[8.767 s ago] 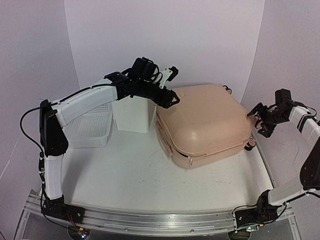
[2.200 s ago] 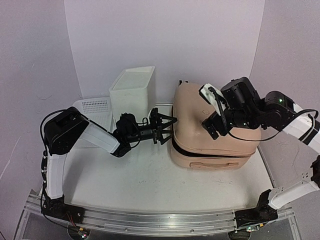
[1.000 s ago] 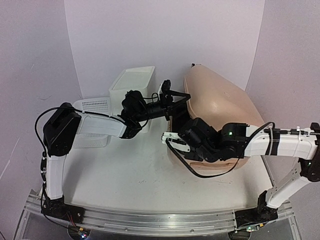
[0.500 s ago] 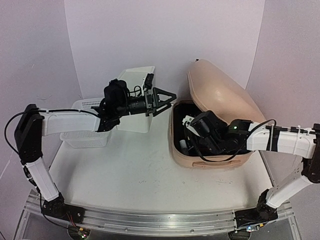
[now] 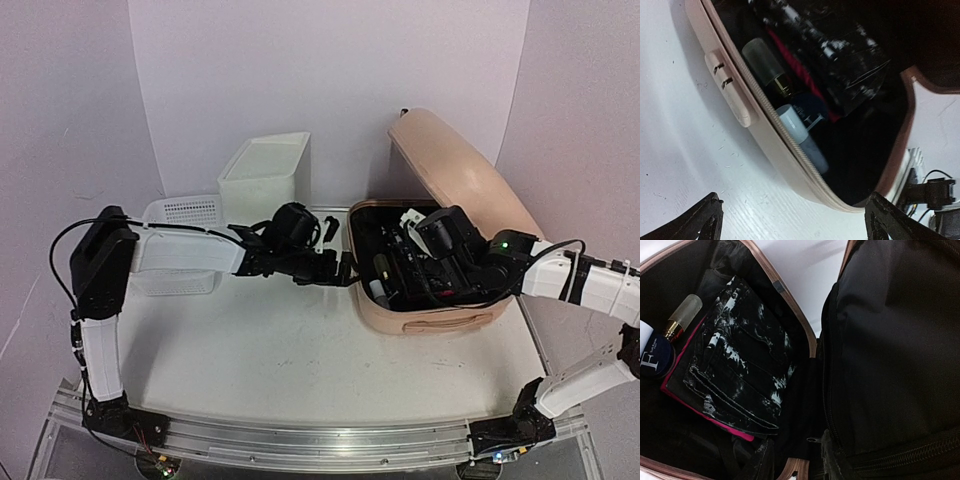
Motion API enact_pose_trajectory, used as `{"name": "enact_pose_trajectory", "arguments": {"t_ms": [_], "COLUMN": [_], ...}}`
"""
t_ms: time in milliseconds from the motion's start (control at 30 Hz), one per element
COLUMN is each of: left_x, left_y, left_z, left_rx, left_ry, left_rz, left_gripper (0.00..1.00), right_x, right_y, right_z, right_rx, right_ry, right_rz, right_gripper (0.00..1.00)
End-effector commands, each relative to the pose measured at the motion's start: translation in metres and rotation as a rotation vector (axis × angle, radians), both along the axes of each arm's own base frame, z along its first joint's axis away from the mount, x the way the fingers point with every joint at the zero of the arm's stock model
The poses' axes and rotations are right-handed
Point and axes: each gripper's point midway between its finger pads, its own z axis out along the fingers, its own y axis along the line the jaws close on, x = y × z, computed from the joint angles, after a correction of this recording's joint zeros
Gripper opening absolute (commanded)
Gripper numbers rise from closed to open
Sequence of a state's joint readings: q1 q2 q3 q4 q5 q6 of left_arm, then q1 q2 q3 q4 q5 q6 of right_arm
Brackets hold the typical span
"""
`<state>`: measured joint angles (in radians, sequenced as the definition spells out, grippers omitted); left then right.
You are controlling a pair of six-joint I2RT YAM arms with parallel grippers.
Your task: Open, take out, and arrange the luggage
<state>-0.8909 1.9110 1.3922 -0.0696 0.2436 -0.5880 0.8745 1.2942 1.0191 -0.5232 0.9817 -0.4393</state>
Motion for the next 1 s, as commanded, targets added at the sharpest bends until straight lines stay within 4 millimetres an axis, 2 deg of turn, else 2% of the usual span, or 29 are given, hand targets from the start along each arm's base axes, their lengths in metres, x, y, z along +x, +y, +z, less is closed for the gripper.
{"name": "enact_pose_trajectory", "arguments": {"t_ms": [0,100,300,500,567,767,967], "left_x": [0.023,0.028,0.039,0.054,0.056,0.059,0.056], "left_y": [-0.019,-0.034,-0.041,-0.047,-0.049,-0.053,-0.055], "left_z": [-0.002,-0.02,-0.039,-0.053,-0.057,-0.067,-0.057], "left_rx": [0.116,0.168,0.24,0.34,0.366,0.389,0.372], "left_ry": [-0.105,-0.128,-0.171,-0.217,-0.223,-0.221,-0.225], "left_rz": [0.026,-0.01,-0.032,-0.056,-0.07,-0.086,-0.103], "left_gripper": [0.98,0.83,0.53,0.4,0.39,0.42,0.52], "right_x": [0.007,0.009,0.007,0.004,0.006,0.015,0.02], "right_y": [-0.032,-0.045,-0.068,-0.096,-0.106,-0.126,-0.15], "right_z": [0.023,0.019,0.024,0.037,0.042,0.054,0.073], "right_rx": [0.089,0.099,0.13,0.25,0.27,0.275,0.308], "right_ry": [-0.094,-0.089,-0.106,-0.166,-0.184,-0.202,-0.244], "right_rz": [-0.126,-0.162,-0.222,-0.315,-0.351,-0.413,-0.481], "right_gripper": [0.33,0.32,0.32,0.31,0.31,0.33,0.36]}}
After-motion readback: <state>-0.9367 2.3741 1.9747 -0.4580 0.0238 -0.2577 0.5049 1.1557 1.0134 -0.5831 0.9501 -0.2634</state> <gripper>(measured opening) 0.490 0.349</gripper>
